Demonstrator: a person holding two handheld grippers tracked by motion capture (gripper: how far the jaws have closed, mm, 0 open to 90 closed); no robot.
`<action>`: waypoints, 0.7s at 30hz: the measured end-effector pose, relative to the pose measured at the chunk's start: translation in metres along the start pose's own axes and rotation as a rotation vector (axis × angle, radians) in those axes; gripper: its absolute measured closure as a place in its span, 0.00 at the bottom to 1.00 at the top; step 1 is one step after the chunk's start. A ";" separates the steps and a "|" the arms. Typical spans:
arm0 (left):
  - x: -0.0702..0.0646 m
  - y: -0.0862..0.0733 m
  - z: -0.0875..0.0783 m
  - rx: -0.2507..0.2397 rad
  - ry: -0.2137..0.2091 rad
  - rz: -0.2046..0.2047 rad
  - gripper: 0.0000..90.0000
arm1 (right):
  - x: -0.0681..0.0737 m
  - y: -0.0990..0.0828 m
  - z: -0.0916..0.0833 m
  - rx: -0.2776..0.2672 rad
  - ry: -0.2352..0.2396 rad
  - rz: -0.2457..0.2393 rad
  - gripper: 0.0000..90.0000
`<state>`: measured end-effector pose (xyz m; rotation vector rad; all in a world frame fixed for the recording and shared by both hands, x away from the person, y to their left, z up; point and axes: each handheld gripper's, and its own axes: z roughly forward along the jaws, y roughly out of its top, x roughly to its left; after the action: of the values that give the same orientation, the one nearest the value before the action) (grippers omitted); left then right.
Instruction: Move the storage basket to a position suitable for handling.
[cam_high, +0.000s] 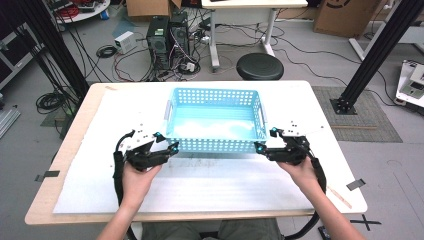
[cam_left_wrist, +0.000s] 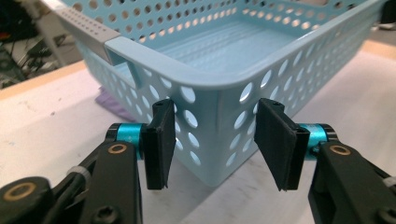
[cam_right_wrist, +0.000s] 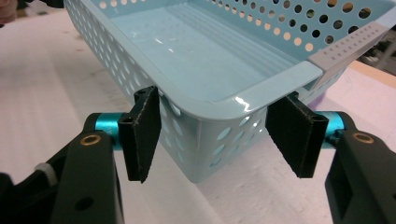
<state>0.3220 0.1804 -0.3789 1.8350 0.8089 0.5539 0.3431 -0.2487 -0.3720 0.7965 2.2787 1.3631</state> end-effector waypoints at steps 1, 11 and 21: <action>0.006 -0.002 0.011 0.013 0.005 -0.015 0.54 | -0.003 0.001 0.004 -0.001 -0.012 -0.005 0.41; 0.025 0.016 0.040 0.006 0.043 0.014 0.54 | -0.039 0.018 0.025 0.015 -0.041 -0.001 0.41; 0.057 0.021 0.079 0.018 0.058 -0.005 0.54 | -0.067 0.026 0.051 0.033 -0.072 -0.007 0.41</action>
<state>0.4207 0.1685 -0.3891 1.8398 0.8593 0.6012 0.4311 -0.2466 -0.3712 0.8334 2.2519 1.2763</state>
